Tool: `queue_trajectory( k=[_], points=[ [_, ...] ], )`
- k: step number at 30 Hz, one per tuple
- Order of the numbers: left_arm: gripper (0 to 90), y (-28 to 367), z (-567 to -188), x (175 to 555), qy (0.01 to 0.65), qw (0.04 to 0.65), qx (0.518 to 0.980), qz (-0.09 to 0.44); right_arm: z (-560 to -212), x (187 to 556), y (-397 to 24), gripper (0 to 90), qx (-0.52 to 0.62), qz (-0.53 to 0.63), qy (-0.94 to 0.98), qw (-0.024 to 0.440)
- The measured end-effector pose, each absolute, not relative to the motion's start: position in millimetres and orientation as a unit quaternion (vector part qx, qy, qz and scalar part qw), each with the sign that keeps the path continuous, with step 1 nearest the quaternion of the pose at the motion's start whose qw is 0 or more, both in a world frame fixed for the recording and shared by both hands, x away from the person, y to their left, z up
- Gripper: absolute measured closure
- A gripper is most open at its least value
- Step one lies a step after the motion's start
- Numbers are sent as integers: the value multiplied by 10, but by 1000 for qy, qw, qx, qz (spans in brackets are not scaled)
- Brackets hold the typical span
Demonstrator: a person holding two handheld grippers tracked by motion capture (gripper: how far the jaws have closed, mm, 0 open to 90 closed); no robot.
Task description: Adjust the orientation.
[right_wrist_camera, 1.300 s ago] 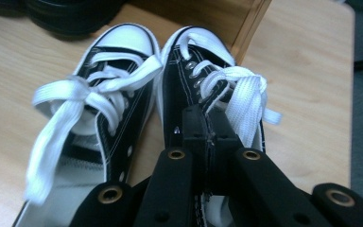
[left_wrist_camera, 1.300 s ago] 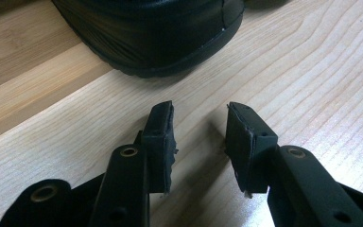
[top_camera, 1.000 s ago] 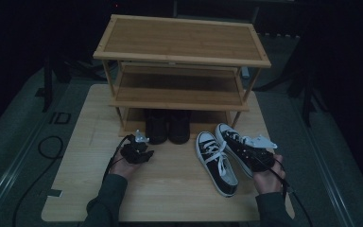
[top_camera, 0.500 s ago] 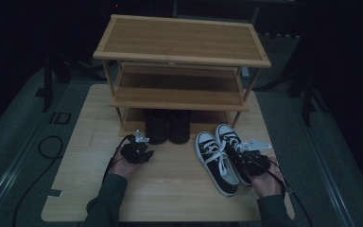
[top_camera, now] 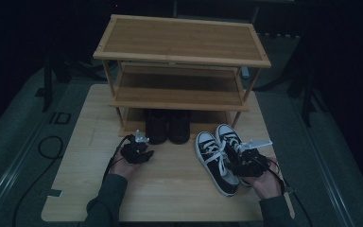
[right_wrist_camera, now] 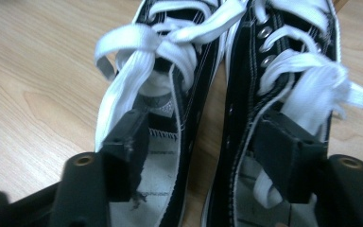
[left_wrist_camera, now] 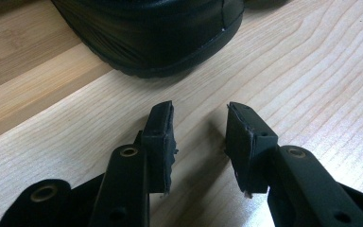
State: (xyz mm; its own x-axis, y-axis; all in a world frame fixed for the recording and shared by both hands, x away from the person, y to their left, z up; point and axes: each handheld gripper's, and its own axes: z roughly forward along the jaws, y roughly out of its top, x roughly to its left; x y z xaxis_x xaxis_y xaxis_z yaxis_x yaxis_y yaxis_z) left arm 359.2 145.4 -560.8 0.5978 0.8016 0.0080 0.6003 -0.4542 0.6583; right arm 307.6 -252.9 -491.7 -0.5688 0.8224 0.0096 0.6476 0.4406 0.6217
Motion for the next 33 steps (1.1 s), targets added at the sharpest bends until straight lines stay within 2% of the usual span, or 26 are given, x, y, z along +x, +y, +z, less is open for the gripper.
queue_trajectory(
  k=[1,5,17,21,23,24,25,33],
  points=[
    [625,1453,-5609,3592,419,313,837,161,-4926,3077,-2517,360,440,291,836,150],
    [625,1454,-5610,3590,419,313,837,162,-4968,3123,-2486,506,454,275,831,168],
    [625,1454,-5609,3591,419,313,837,161,-5091,3289,-2451,563,469,250,837,128],
    [625,1455,-5609,3593,418,313,837,161,-5095,3314,-2458,686,469,246,840,118],
    [625,1457,-5610,3595,417,314,838,161,-5093,3315,-2474,795,468,242,841,122],
    [625,1457,-5610,3595,417,314,838,161,-5093,3315,-2474,795,468,242,841,122],
    [625,1455,-5610,3599,418,314,838,161,-5094,3316,-2488,846,469,242,840,123],
    [625,1455,-5610,3600,417,314,838,161,-5097,3299,-2492,861,453,245,847,133]
  ],
)
